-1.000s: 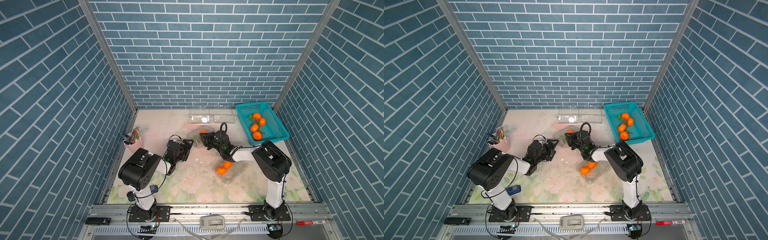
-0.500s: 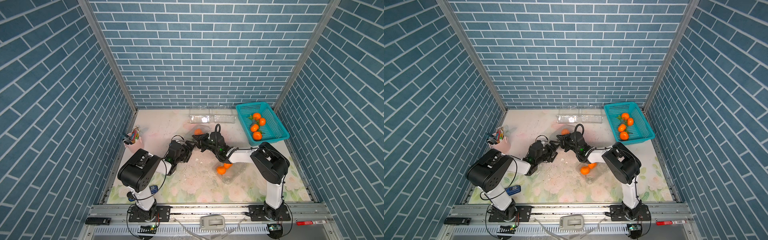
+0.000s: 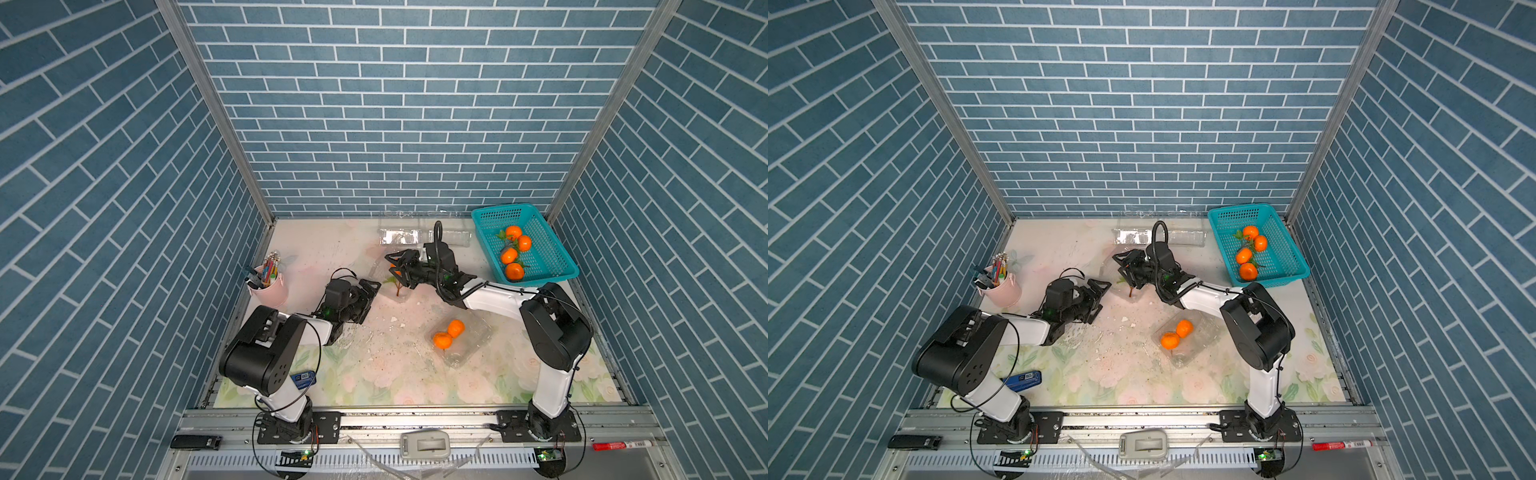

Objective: Take oranges out of containers
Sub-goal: Open the packing box at the center of the board.

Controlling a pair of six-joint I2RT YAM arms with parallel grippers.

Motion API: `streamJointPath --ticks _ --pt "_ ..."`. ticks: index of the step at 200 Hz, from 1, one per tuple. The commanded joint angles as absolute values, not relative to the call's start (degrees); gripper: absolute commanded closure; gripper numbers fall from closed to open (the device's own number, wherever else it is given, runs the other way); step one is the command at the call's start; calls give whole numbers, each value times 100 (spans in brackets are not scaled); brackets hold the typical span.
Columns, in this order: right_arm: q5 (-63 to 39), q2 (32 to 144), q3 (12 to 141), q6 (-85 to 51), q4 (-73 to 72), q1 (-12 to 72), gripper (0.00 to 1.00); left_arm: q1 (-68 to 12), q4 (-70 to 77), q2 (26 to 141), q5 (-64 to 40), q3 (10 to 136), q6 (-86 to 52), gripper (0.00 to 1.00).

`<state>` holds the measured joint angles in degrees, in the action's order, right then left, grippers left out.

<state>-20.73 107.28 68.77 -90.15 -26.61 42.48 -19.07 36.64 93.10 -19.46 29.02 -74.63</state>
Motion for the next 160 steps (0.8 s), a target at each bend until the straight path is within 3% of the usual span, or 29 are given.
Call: streamJointPath --ticks 1,27,58,85,127,160 --pt "-2717 10439 7281 -7948 -1747 4043 44 -1822 2849 9153 -2014 2976 -7167 2" --pt "-3056 10155 7798 -6211 -74 3592 33 -1723 2518 8840 -2074 2932 -7001 1" --pt "-2102 10167 8542 -3432 2467 3282 28 -1615 2007 8481 -2108 3013 -6618 0" --pt "-1659 10422 8546 -2374 3041 3200 37 -1586 1945 8495 -2222 3157 -6539 1" --pt "-1734 10873 8492 -1812 3094 3208 55 -1606 2144 8911 -2511 3417 -6548 1" --pt "-1664 11273 8711 -1533 3171 3229 60 -1642 2171 9171 -2523 3718 -6554 1"
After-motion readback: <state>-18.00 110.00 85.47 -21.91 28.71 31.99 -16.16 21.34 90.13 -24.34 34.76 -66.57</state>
